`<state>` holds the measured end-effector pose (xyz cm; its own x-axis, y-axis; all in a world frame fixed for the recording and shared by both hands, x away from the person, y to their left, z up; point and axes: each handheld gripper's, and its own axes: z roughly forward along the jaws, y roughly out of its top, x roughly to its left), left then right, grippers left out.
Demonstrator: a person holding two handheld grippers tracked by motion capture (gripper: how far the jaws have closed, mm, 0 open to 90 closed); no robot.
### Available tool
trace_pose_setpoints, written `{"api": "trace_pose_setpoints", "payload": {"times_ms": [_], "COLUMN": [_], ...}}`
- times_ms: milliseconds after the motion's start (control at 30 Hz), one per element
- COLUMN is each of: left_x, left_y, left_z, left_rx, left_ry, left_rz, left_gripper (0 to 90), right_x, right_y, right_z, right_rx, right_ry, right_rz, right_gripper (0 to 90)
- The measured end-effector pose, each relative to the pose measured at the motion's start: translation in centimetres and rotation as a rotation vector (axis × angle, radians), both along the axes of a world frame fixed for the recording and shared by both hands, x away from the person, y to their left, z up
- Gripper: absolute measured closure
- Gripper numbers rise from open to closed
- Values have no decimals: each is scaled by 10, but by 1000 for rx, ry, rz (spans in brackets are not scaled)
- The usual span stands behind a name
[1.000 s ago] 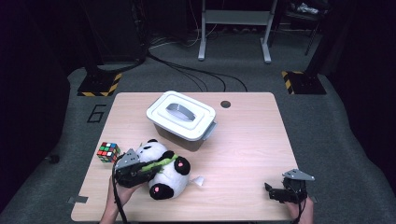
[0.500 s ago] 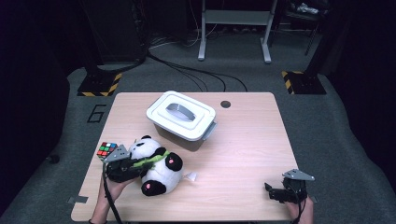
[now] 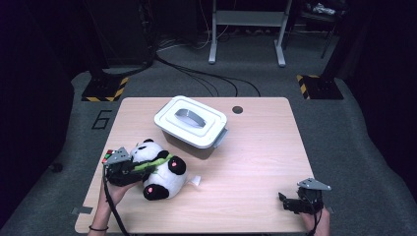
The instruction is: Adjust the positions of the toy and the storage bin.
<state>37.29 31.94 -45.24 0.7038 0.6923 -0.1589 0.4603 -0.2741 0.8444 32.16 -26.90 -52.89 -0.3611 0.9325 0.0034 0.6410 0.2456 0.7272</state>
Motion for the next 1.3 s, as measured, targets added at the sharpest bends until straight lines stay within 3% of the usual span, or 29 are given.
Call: {"api": "trace_pose_setpoints", "payload": {"times_ms": [167,400,633,733,967,1067,1300], "left_x": [-4,-23,-44,-53,-59,-58,-52], "left_y": [2,13,26,31,36,37,41], "left_z": [5,14,17,15,-4,-20,-55], "left_rx": [-3,-15,-9,19,70,97,162], "left_ry": [-10,-32,-50,-54,-18,6,78], "left_rz": [39,104,150,160,204,244,286], "left_gripper": [460,226,157,153,134,124,86], "right_x": [0,2,2,2,2,2,2], "right_y": [0,2,2,3,3,3,3], "right_z": [0,0,-1,0,0,0,-1], "right_rx": [-3,-13,-16,-14,-13,-13,-13], "right_ry": [-2,12,13,14,14,15,10], "right_rz": [-1,0,-4,-8,-14,-15,-14], "right_gripper": [50,0,0,0,0,0,0]}}
